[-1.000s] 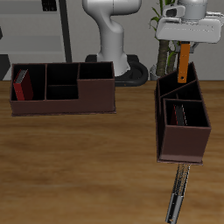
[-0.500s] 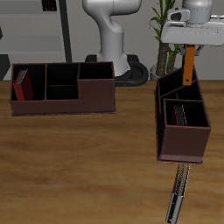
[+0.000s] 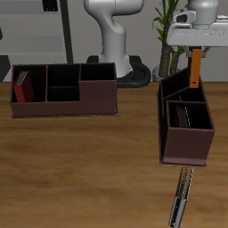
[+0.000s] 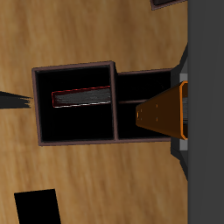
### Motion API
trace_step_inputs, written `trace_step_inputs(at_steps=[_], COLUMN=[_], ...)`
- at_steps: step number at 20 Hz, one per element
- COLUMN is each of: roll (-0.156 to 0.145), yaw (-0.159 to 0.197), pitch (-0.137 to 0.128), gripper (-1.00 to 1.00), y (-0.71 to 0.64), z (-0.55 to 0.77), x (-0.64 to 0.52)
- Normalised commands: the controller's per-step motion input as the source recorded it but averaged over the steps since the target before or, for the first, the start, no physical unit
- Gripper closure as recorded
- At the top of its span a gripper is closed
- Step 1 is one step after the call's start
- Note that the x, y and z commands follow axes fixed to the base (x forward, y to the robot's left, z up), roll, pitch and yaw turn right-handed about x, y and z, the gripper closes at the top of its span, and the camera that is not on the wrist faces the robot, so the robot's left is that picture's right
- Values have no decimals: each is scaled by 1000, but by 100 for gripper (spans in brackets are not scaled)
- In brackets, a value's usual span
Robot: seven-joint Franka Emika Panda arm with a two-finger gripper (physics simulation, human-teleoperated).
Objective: Place the left red book into the back desk caddy's left compartment and place the right red book into the left desk caddy's right compartment and place the orange book into the left desk caddy's back compartment
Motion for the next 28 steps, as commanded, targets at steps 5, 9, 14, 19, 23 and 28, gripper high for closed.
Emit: trace_step_inputs(at_steps=[5,9,14,19,23,28], roll=[18,-5,0,29,2,1], yaw=[15,-3,-15,-3,14,-14], pitch=[-10,7,19,25,17,18], gripper=[100,100,100,100,100,100], y=[24,-63,-15,89,43,-56], z=[-95,-169,-133,-136,-166,-151], x=[100,194,72,-74,47,123])
